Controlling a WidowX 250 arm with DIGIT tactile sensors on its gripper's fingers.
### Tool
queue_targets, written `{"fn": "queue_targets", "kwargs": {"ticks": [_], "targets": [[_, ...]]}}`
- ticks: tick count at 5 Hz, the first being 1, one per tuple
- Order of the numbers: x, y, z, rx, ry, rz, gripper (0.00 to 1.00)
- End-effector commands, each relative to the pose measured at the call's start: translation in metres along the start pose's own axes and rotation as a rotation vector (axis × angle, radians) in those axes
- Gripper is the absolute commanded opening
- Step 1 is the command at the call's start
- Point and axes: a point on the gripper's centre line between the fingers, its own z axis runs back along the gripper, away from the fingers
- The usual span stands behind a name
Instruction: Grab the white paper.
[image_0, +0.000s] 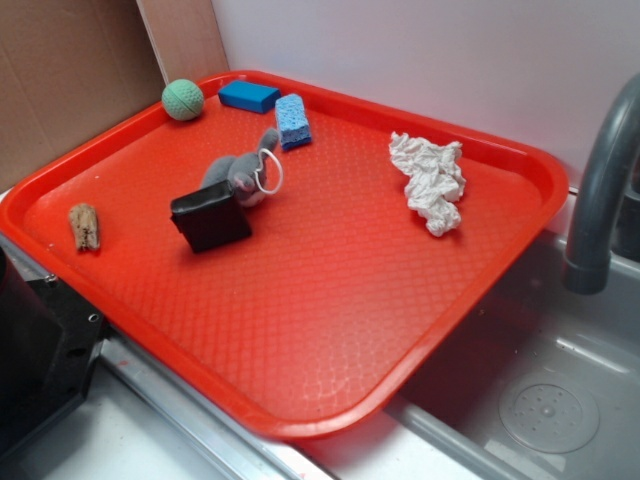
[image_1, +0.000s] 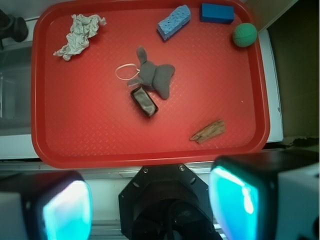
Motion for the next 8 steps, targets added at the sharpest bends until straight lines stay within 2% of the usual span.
{"fn": "queue_targets", "kwargs": {"ticks": [1,2,3,4,5,6,7,8], "targets": [[0.000,0.000,0.000,0.000,0.000,0.000,1.00],[0.045,-0.021,-0.055,0.145,0.032,0.195,1.00],[0.084,-0.044,-0.106,-0.020,0.061,0.305,1.00],[0.107,-0.067,-0.137,-0.071,0.059,0.319,1.00],[0.128,-0.089,-0.164,-0.082,0.021,0.303,1.00],[0.143,-0.112,-0.185,-0.053,0.011,0.245,1.00],[0.152,-0.125,-0.198,-0.023,-0.031,0.185,1.00],[0.178,-0.113,-0.203,-0.002,-0.054,0.217,1.00]]}}
